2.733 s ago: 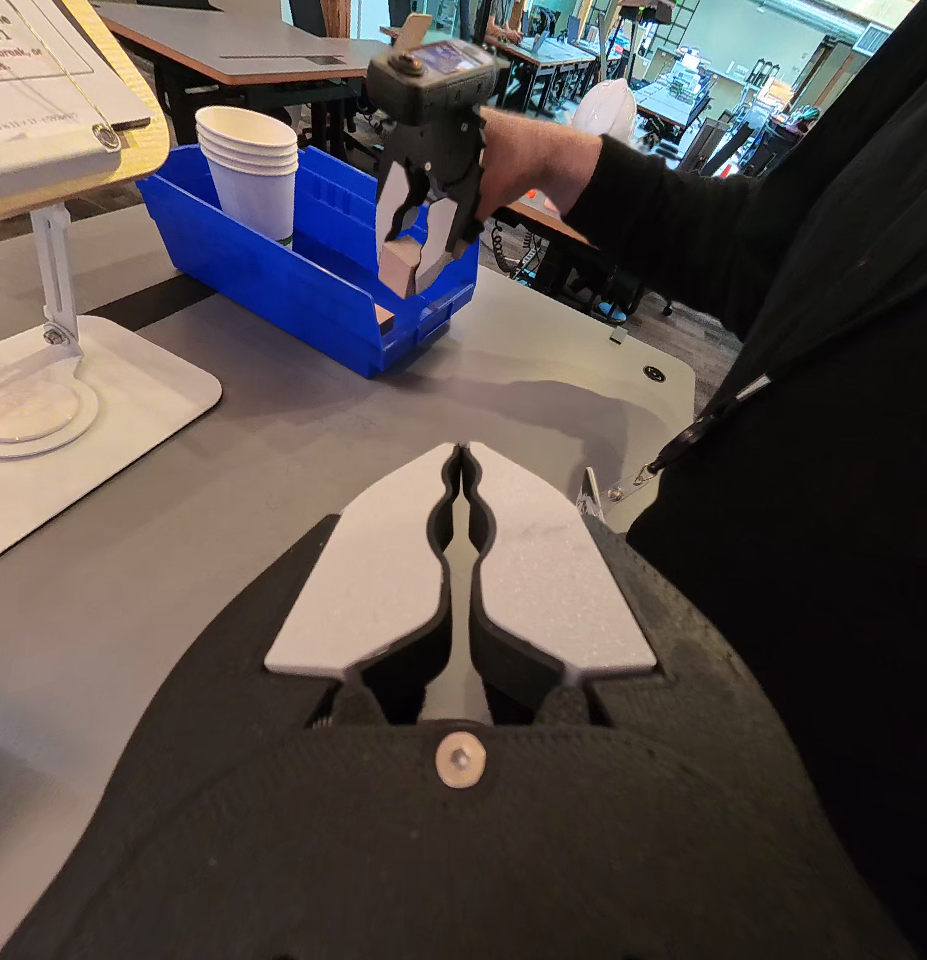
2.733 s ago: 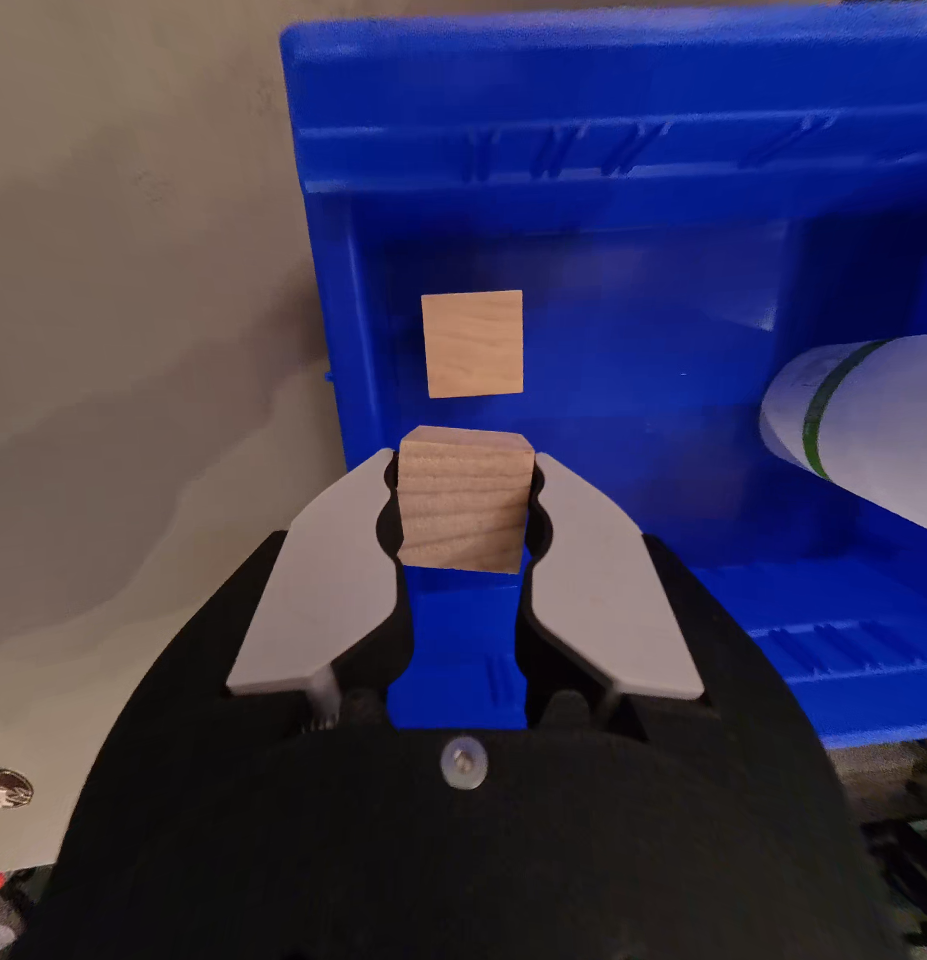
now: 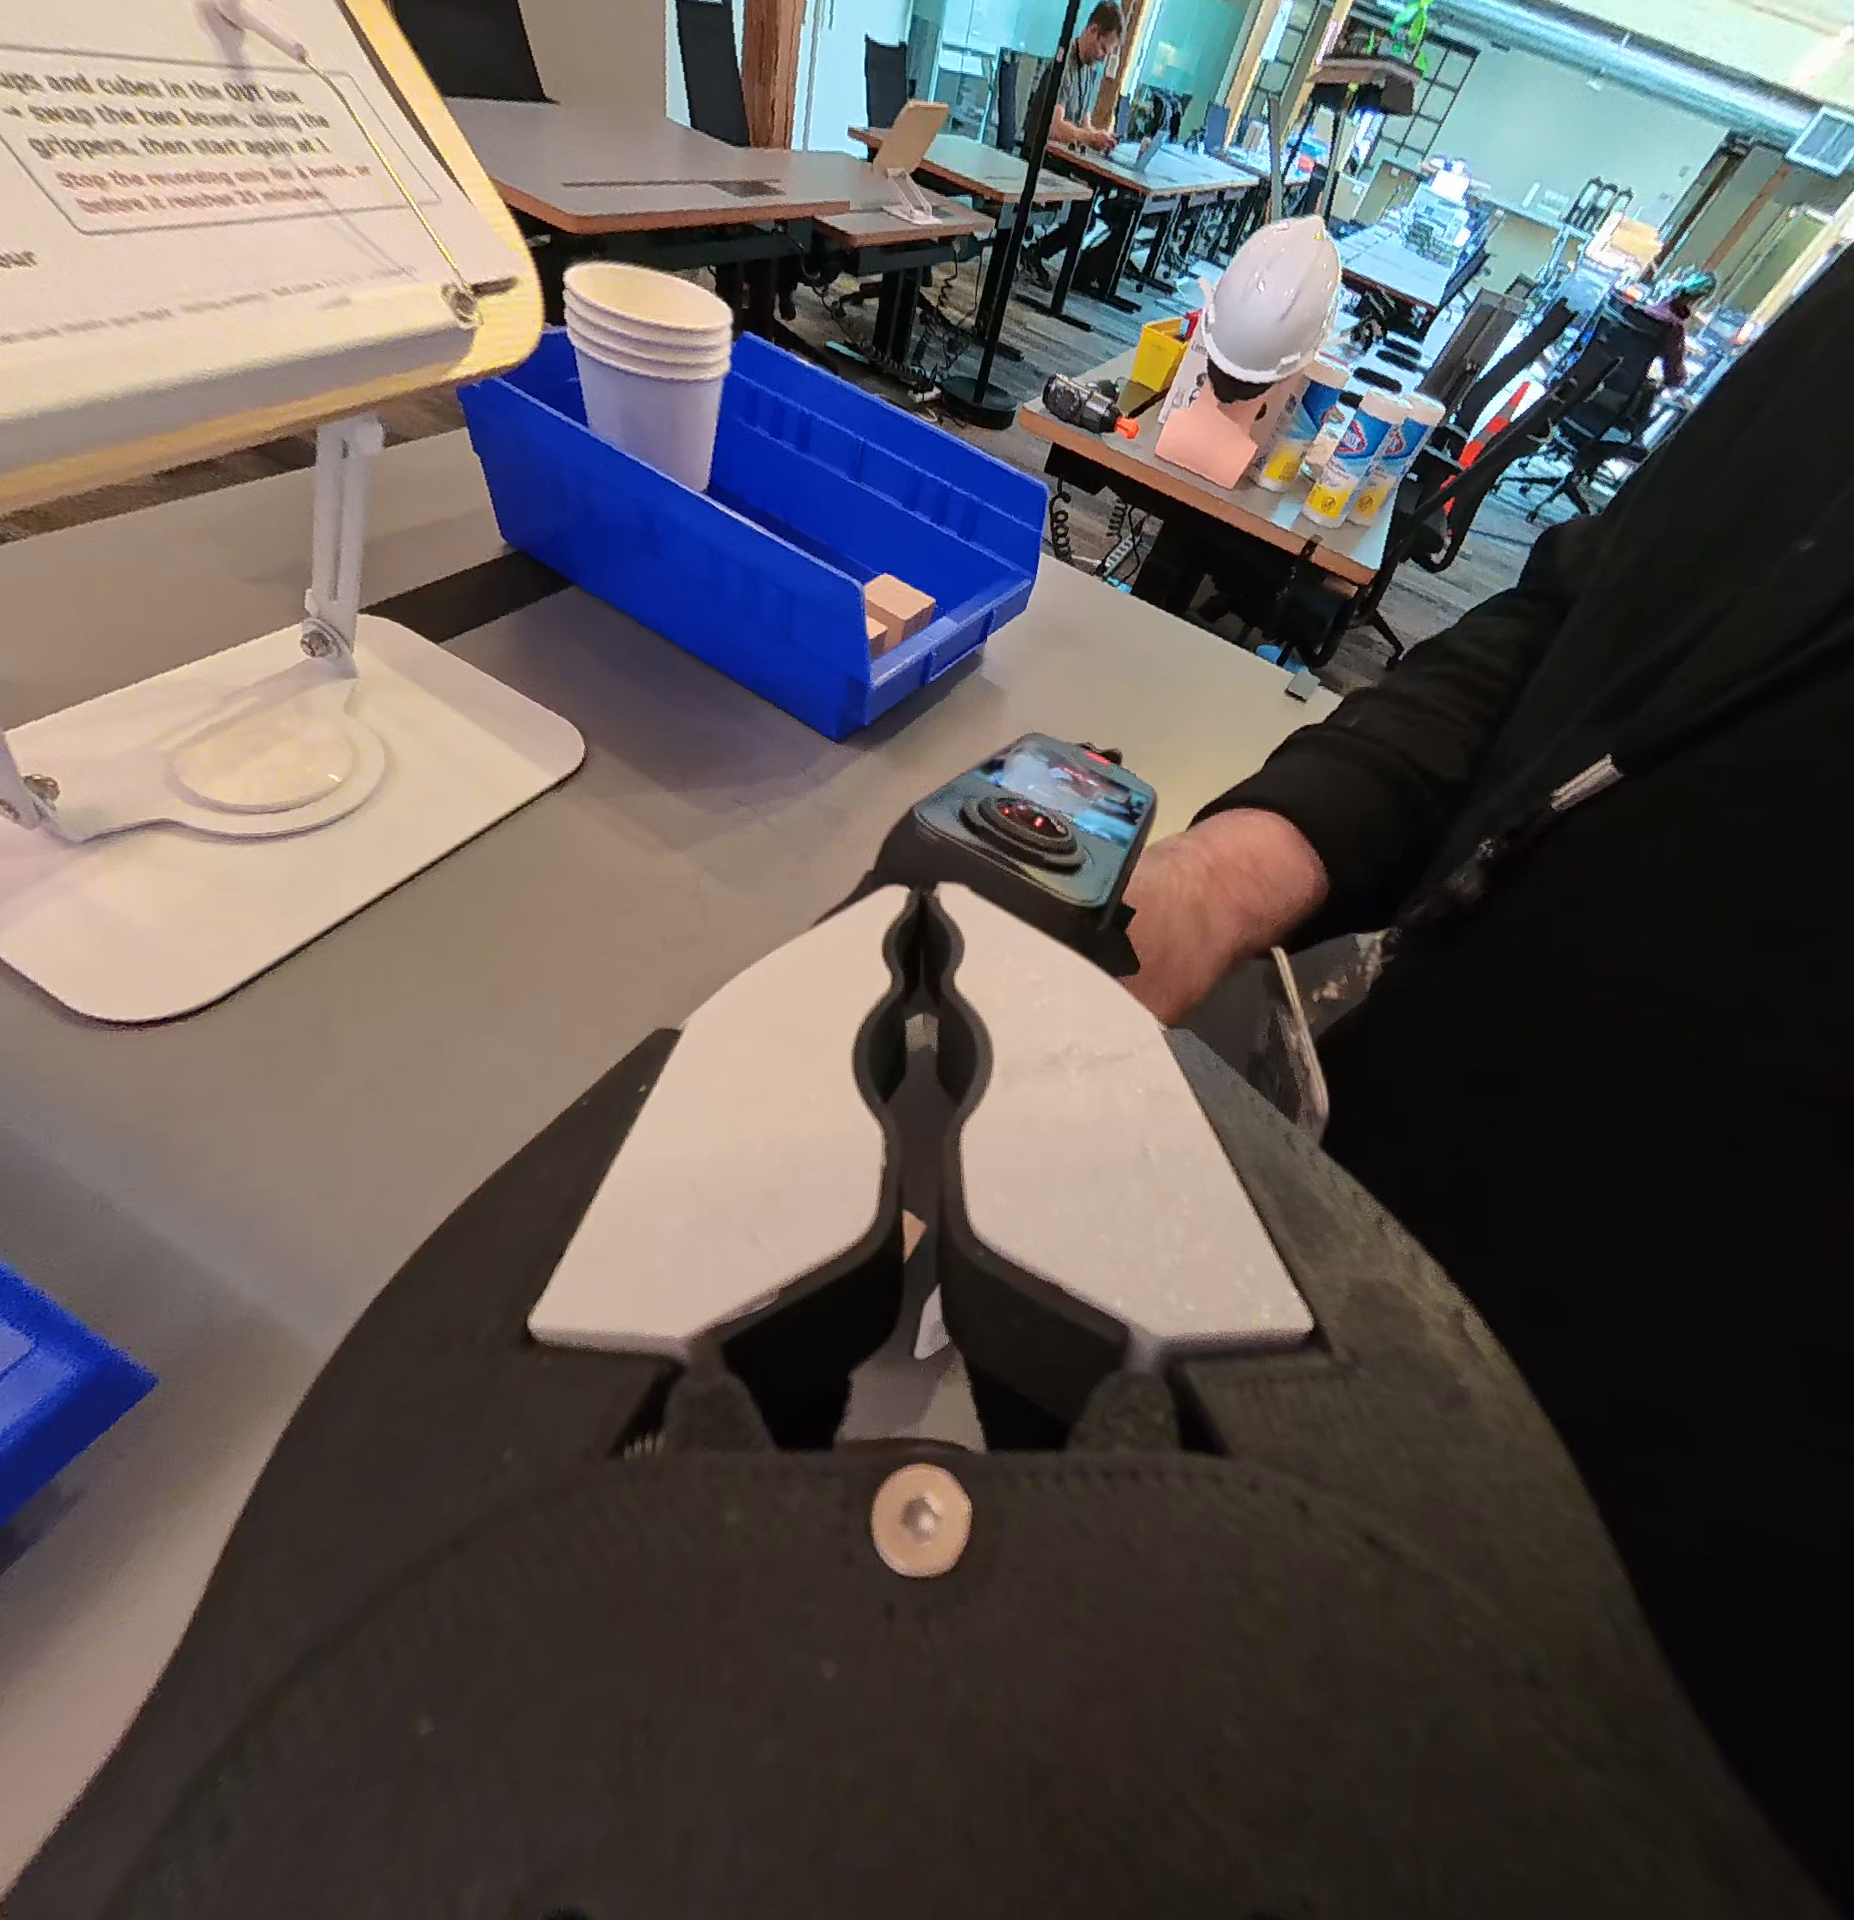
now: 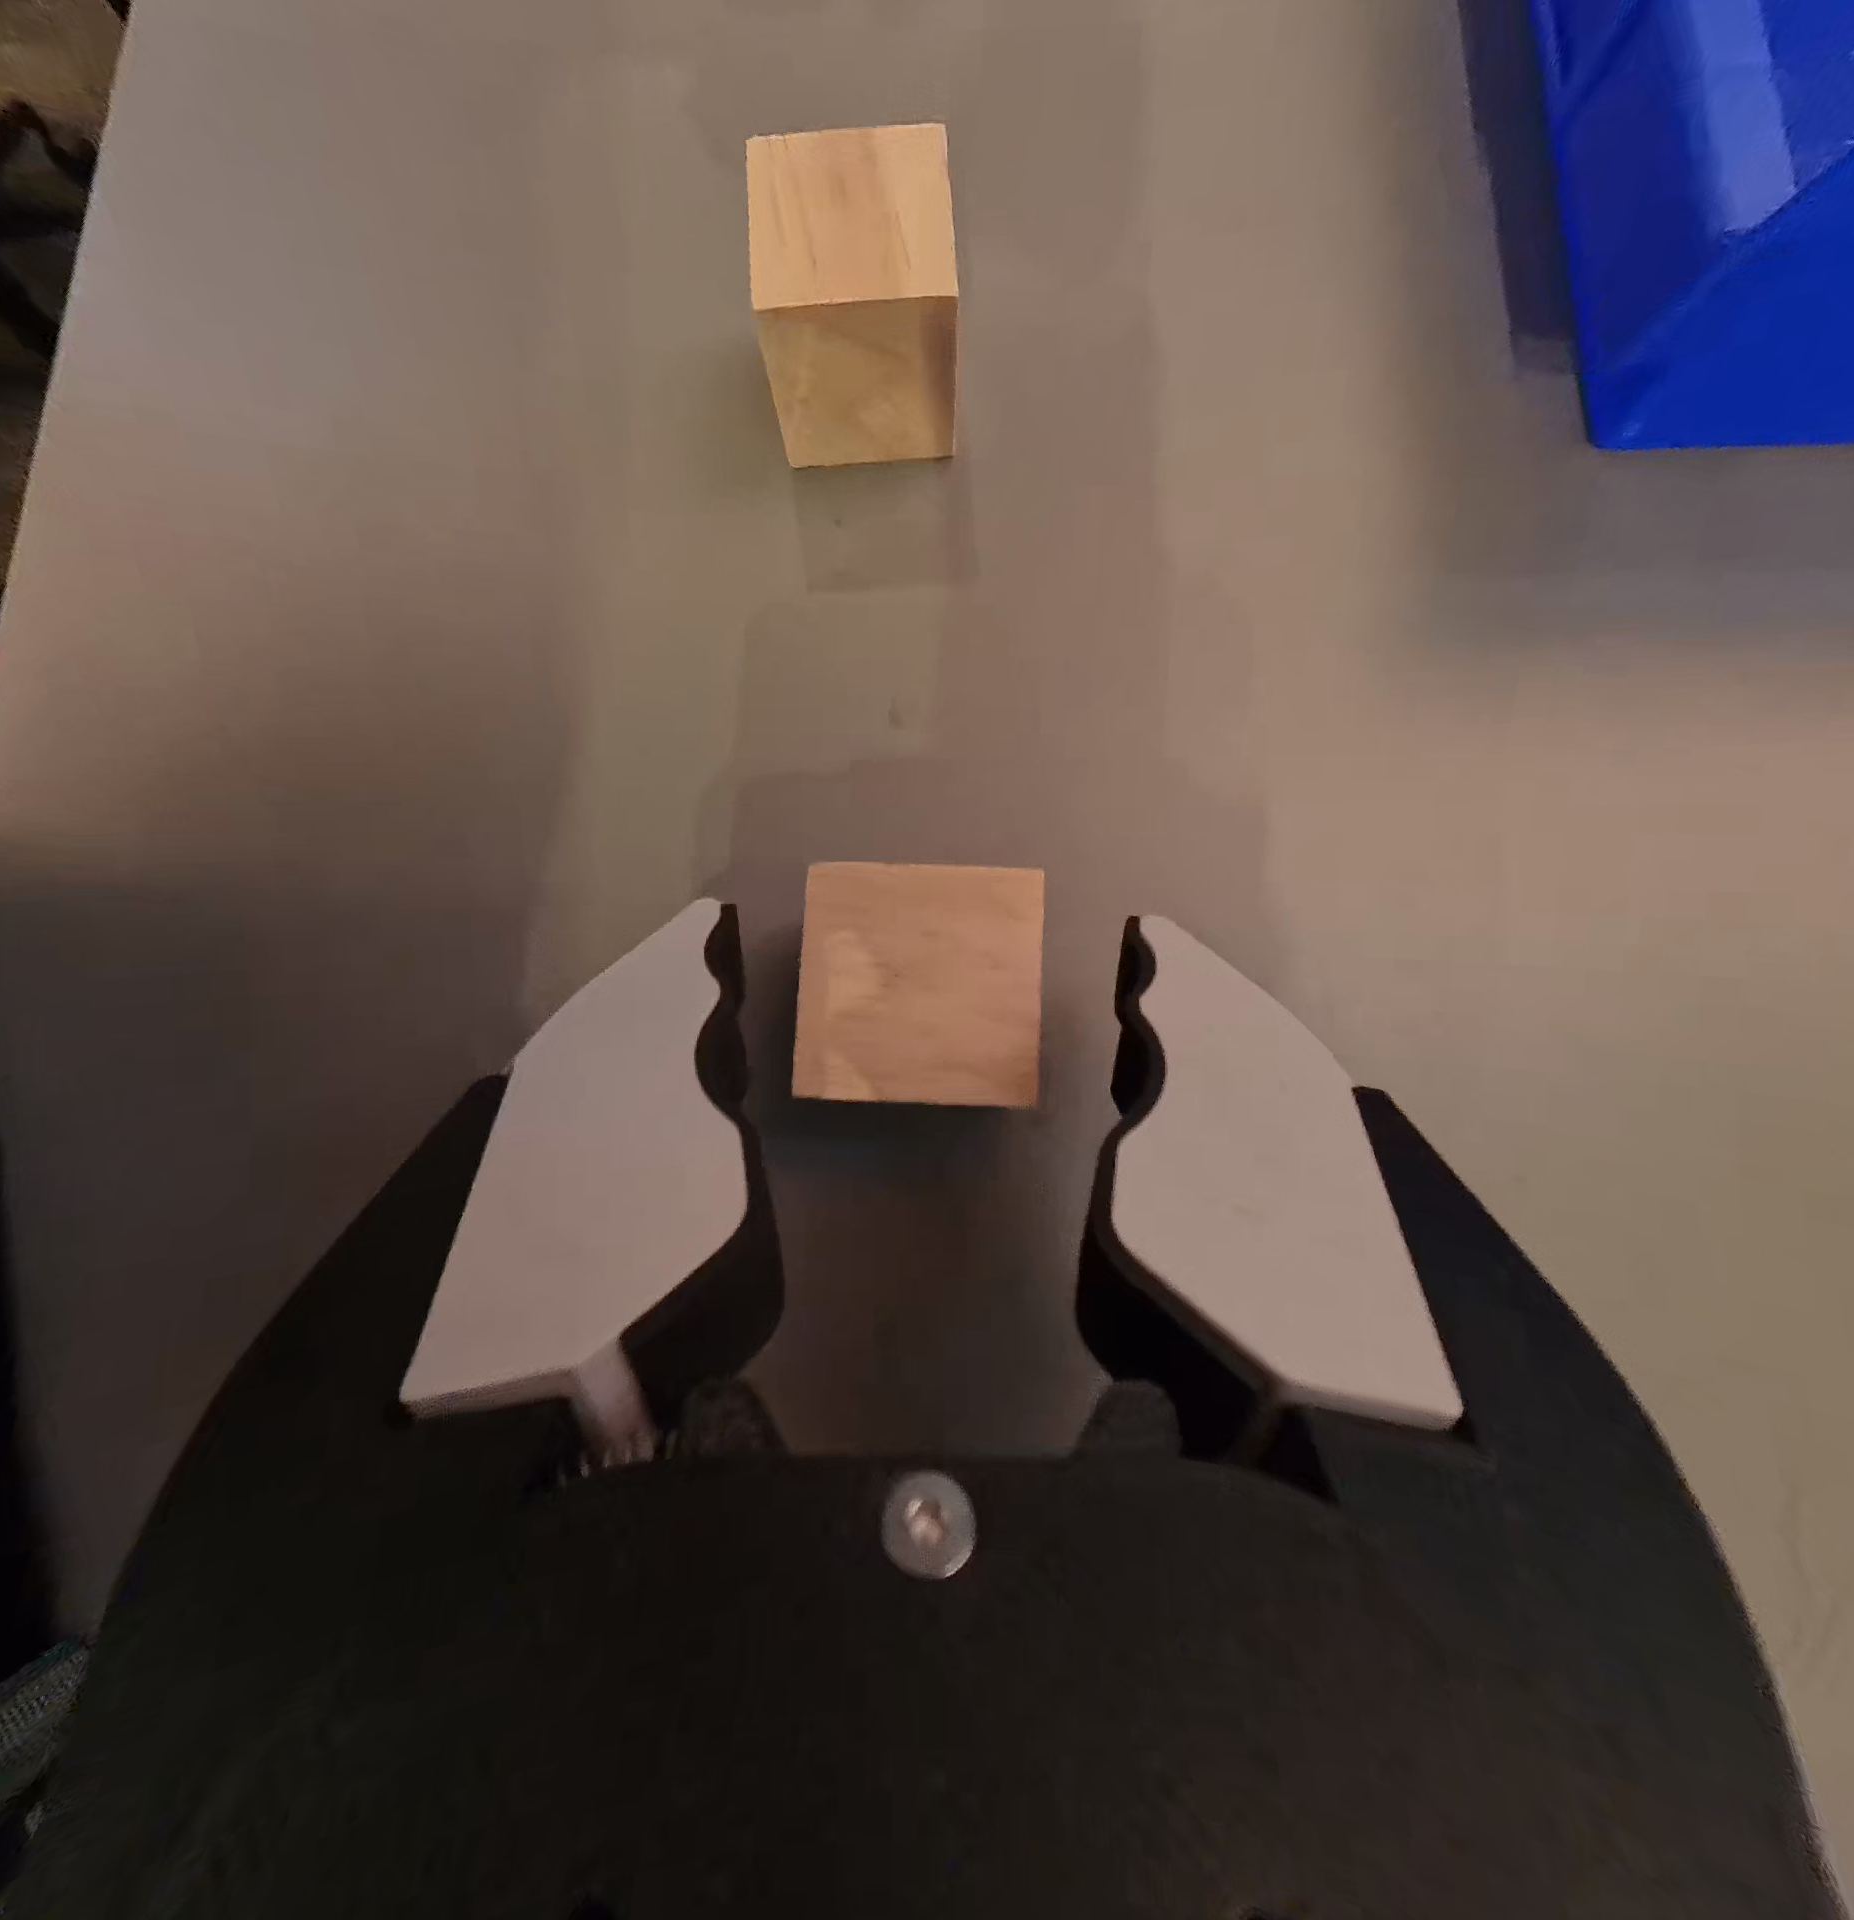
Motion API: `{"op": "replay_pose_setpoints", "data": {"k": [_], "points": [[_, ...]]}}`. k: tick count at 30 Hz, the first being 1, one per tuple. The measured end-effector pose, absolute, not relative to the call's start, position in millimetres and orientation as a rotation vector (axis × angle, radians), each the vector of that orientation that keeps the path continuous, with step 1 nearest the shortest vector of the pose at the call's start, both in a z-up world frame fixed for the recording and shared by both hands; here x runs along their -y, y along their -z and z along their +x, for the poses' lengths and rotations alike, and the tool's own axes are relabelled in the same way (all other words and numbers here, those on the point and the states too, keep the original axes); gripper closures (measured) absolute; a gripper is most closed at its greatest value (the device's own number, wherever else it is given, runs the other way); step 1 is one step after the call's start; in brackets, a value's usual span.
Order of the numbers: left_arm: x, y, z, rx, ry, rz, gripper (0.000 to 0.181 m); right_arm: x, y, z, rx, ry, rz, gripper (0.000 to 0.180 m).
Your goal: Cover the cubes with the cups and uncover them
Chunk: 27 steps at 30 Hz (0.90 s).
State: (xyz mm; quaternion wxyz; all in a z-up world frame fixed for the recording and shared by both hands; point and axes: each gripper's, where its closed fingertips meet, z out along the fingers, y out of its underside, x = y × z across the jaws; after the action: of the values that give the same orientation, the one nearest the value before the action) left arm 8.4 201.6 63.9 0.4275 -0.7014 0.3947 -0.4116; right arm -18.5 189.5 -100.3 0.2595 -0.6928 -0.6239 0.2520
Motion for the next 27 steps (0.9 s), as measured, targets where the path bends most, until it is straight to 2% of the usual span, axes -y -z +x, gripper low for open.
{"op": "replay_pose_setpoints", "data": {"k": [3, 5, 10, 14, 21, 27], "points": [[-203, -67, 1, -0.967, 1.019, -1.75, 0.181, -189, 105, -22, 1.734, -0.653, -1.891, 0.117], [-203, -69, -2, -0.968, 1.005, -1.75, 0.181, -185, 110, -24, 1.769, -0.668, -1.902, 0.133], [-204, -73, -10, -0.952, 0.982, -1.748, 0.181, -191, 105, -24, 1.749, -0.677, -1.894, 0.134], [-206, -78, -16, -0.935, 0.974, -1.742, 0.181, -208, 73, -1, 1.642, -0.78, -1.899, 0.134], [-206, -75, -10, -0.956, 0.982, -1.75, 0.181, -298, -15, 144, 1.37, -0.789, -1.904, 0.134], [-209, -73, 6, -0.993, 1.0, -1.753, 0.181, -365, -27, 282, 1.289, -0.588, -2.024, 0.134]]}}
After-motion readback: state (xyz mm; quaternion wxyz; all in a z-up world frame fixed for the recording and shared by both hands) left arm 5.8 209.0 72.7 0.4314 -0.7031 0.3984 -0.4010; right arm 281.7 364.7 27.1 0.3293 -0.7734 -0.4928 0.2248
